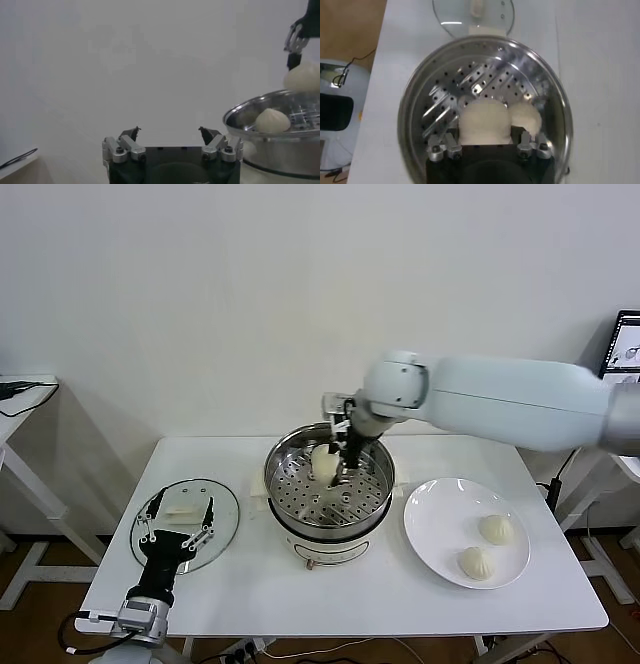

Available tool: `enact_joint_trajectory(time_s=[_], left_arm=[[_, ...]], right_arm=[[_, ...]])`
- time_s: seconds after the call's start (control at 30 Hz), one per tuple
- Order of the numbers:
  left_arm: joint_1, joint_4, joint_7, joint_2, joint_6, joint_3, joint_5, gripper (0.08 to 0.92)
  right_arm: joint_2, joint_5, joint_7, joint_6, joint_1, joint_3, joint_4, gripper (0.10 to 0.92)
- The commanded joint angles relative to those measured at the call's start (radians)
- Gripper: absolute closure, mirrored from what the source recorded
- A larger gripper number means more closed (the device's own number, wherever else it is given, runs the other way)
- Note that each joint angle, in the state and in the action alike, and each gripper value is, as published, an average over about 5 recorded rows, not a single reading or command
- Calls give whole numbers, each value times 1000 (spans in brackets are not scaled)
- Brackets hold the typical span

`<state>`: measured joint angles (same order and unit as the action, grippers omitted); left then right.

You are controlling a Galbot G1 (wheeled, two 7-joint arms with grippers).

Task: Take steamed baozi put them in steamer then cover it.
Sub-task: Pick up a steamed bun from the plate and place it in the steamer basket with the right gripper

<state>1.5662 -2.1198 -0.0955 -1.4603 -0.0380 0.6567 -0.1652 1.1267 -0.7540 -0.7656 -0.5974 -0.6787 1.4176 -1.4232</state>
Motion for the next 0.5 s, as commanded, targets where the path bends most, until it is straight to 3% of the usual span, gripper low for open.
enact_joint_trajectory(time_s=[0.03, 0.5], left_arm=[[-1, 7, -2, 3, 0, 6, 5, 177], [6, 12, -9, 9, -9, 17, 13, 177]], right_arm=[[175, 41, 8, -22, 97, -31, 180, 338], [247, 91, -21, -9, 156, -39, 262, 337]])
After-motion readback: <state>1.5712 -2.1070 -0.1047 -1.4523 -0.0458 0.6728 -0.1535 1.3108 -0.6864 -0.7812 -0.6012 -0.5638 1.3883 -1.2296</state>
